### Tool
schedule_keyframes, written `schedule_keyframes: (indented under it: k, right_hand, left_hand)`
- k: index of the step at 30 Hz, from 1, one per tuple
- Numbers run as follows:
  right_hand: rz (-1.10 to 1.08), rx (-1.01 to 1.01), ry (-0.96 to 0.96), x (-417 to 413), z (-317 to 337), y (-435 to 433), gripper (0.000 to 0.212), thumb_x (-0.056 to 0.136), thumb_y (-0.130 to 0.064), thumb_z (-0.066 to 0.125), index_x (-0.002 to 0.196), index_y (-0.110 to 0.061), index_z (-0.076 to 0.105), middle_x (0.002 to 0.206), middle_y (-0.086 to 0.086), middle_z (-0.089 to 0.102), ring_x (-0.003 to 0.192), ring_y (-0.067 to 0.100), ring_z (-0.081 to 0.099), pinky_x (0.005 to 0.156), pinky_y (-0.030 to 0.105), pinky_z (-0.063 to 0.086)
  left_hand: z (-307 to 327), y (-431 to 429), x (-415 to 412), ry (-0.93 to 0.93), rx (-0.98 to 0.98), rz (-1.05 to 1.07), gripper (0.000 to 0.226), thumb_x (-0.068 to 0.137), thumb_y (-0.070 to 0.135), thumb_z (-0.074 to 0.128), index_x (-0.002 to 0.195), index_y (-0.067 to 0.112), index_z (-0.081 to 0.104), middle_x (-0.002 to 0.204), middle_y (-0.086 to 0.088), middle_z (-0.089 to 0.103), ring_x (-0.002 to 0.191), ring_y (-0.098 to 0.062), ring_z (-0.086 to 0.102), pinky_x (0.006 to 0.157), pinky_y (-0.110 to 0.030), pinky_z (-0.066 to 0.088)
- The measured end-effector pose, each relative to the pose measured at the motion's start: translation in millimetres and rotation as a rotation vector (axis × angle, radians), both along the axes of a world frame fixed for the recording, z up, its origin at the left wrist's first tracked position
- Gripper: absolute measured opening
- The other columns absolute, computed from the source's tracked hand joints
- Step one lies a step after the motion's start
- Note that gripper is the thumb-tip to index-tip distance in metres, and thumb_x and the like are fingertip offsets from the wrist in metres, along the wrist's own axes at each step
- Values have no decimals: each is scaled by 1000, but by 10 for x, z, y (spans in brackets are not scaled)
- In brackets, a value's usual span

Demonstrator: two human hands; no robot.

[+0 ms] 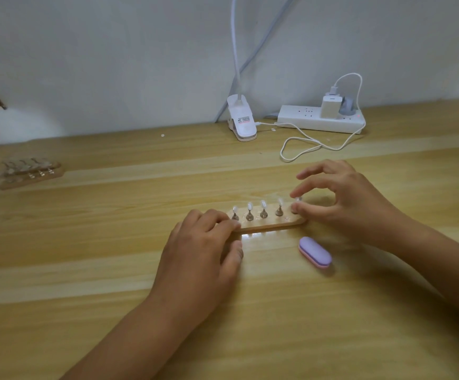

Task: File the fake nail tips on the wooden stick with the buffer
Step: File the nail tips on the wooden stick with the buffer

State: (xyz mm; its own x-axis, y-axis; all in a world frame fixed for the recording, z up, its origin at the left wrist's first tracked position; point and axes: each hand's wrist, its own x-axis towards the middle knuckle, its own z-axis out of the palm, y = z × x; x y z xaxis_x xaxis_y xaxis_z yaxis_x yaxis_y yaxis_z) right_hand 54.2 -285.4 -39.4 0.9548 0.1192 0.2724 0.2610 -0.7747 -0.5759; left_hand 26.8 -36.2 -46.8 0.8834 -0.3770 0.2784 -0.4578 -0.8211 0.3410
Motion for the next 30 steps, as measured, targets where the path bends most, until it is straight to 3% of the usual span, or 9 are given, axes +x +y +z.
schedule_keyframes:
  k: [3,6,8,10,14,19,24,27,30]
  right_hand:
    - [-36,40,61,8,48,-54,16,79,-24,82,91,-32,75,115,-13,62,118,10,50,95,17,31]
    - [-42,151,84,-46,131,-108,19,78,-21,84,94,-28,78,117,-10,67,112,2,58,93,9,36]
    - [36,186,41,-127,218,-75,21,74,-31,83,95,-30,79,115,-15,67,112,-1,60,93,5,37]
    - [169,186,9,-233,296,28,28,70,-44,76,96,-33,79,113,-18,67,116,2,59,98,10,37]
    - [354,198,7,-389,328,248,34,70,-48,72,101,-35,78,114,-18,67,124,5,55,101,13,39]
    - [400,215,46,-399,232,315,32,72,-43,75,101,-30,79,113,-18,66,126,9,54,100,15,40]
    - [292,203,21,-296,133,217,29,75,-34,76,103,-26,78,103,-13,69,102,6,62,86,20,47]
    - [184,232,7,-224,105,132,24,79,-21,81,103,-22,77,99,0,73,94,13,63,80,30,48]
    - [152,256,13,-217,103,92,22,80,-20,81,103,-20,78,97,3,74,92,16,62,79,35,47]
  left_hand:
    - [-15,7,1,6,-11,-3,39,86,36,50,116,22,69,113,10,62,102,-14,49,88,-30,42]
    - [-32,9,-7,-40,-19,-1,30,87,31,60,113,20,71,110,8,63,100,-16,51,85,-33,47]
    - [-34,0,-14,-113,-61,-7,25,87,30,62,107,19,73,104,7,66,96,-17,54,81,-34,49]
    - [-15,-26,-36,-145,-166,-62,31,87,37,58,108,19,72,104,8,66,95,-14,55,82,-27,46]
    - [31,-102,-101,-25,-348,-174,38,87,42,62,122,27,65,108,19,64,93,-3,52,79,-12,37]
    - [1,-120,-86,91,-519,-270,14,87,24,66,99,25,74,78,28,59,68,-3,47,63,-9,32]
    - [-45,-102,-87,79,-349,-216,25,83,35,65,105,28,74,91,18,68,82,-4,53,73,-17,40]
    - [-27,-156,-152,71,-244,-343,28,85,38,66,109,26,72,97,12,65,96,-9,54,83,-25,43]
    - [-38,-239,-199,20,-87,-453,35,88,28,64,122,22,67,107,5,62,100,-16,52,87,-33,45]
